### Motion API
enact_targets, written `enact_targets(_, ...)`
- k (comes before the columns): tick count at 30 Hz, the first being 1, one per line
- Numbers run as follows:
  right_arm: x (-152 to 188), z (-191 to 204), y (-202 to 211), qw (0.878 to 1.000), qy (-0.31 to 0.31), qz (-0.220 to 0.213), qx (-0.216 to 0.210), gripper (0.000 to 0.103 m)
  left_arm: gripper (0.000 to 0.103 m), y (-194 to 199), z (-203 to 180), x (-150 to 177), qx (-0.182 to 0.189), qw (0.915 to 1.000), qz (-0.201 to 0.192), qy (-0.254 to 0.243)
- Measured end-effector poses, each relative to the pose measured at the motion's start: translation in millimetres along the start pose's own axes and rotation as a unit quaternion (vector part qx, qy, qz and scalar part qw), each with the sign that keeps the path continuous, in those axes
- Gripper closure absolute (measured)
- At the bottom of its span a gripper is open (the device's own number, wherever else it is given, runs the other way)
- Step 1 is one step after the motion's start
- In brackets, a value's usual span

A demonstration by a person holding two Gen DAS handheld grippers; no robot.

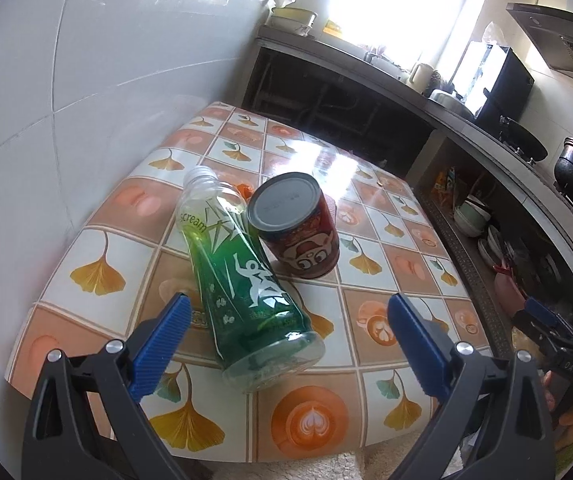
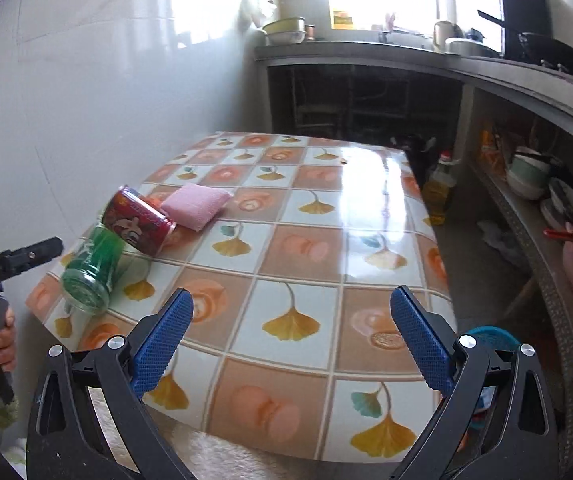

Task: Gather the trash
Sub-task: 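Grasp the red can with the right tool while the left tool approaches the green bottle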

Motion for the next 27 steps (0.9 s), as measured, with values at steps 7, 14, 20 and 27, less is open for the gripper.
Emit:
enact_targets(7,-42.2,52.5,-13.1,0.993,0.021,-0.005,-0.115,0.008,0.007,-9.8,11.7,-3.8,-0.007,0.9999,0.011,0.011)
enact_targets(14,-56.5,124.9,-50.6,0.973,0.149,0.0,-0.174,0.014,0.007,-3.6,27.3,-4.0,0.0,0.9992,0.017,0.036)
enact_targets(20,-59.2,179.2,-75.6,0.944,0.23,0.004,-0.235,0.015,0.007,2.4,33.5,-3.9,0.016,0.999,0.015,0.039)
enact_targets(27,-64.4,218.8,-94.1,0.915,0.279,0.007,-0.292,0.015,0.007,-0.9,35.5,-0.4,0.034,0.9986,0.023,0.032)
Point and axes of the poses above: each gripper's, at about its wrist camera, not at the fingertips, and y roughly against the way its jaws point, z to its left, x to its underside, the point moved 8 cm from there along -y, roughly the way its jaws point, and after that the axes turned 14 degrees about x, right-handed, at the moved point
